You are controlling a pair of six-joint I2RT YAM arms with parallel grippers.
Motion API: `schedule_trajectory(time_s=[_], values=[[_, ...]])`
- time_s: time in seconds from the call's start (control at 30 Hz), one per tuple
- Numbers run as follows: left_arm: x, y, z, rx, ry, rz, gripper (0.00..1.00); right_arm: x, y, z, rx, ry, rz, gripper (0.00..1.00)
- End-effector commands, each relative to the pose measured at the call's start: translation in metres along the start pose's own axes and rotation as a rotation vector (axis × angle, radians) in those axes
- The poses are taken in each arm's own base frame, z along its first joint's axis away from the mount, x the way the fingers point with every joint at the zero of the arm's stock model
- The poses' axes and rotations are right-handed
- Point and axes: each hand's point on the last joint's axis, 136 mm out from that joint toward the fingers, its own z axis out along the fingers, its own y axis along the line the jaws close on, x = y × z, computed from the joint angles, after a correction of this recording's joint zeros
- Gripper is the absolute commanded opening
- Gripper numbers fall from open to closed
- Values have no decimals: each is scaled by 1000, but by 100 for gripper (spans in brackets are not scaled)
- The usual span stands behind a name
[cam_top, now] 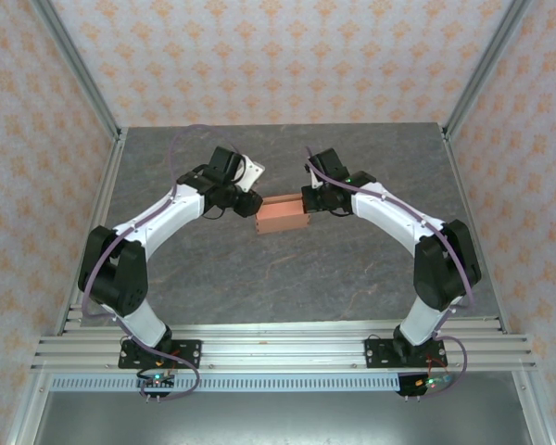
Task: Fold the paper box
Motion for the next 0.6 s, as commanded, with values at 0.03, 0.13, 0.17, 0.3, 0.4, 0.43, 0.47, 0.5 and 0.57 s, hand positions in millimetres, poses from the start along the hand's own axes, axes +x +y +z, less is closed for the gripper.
schedule_trajectory(time_s=[0.03,0.13,0.17,0.3,0.4,0.43,0.47,0.5,0.57], values=[[0,2,1,-25,38,3,31,10,-3,5,33,53,9,0],[3,5,3,-33,60,7,30,9,-4,5,35,51,10,0],[5,6,4,-38,69,7,29,9,-3,6,35,52,9,0],[9,10,4,-65,89,6,29,9,-4,6,37,54,9,0],[10,11,2,-73,88,4,33,10,-4,6,39,56,7,0],[10,11,1,-73,87,5,35,10,-4,6,39,56,7,0],[10,11,0,-76,87,3,37,9,-4,6,38,54,6,0],[10,11,-1,-78,86,2,38,8,-4,5,38,52,7,0],[10,11,-2,-77,84,2,40,9,-4,5,40,52,6,0]])
